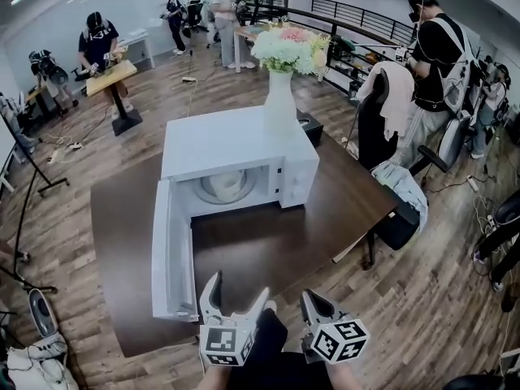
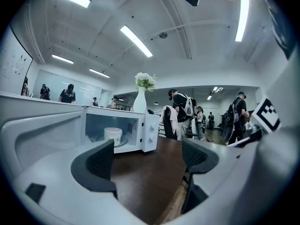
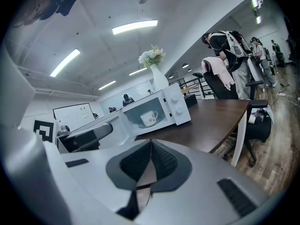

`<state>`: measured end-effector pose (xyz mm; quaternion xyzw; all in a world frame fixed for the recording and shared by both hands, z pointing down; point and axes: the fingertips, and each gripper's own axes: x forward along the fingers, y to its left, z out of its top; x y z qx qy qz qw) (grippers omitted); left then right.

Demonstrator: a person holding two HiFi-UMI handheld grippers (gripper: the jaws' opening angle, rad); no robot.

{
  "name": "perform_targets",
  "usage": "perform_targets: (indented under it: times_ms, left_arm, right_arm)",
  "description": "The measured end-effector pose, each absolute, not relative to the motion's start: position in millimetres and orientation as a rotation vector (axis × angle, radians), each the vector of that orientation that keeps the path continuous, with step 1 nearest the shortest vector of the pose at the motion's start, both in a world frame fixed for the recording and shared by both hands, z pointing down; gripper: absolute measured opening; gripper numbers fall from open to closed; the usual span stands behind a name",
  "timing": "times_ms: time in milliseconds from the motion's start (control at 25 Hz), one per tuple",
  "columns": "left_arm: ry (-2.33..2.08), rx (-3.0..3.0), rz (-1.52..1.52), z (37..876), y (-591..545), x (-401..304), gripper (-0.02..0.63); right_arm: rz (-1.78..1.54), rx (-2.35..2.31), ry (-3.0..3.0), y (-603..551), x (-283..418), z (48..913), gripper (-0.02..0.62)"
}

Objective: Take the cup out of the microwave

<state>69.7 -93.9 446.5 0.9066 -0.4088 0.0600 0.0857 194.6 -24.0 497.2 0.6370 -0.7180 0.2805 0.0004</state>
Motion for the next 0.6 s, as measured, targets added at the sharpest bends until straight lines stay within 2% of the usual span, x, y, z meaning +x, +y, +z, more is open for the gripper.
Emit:
perform_targets:
  times_ms: [600]
  left_arm:
    - [-1.305,2.615,0.188,457.6,-191.6,84.3,0.440]
  right_arm:
    - [0.905,1.904,-2.278,-125.4,218.1,498.0,-0.005]
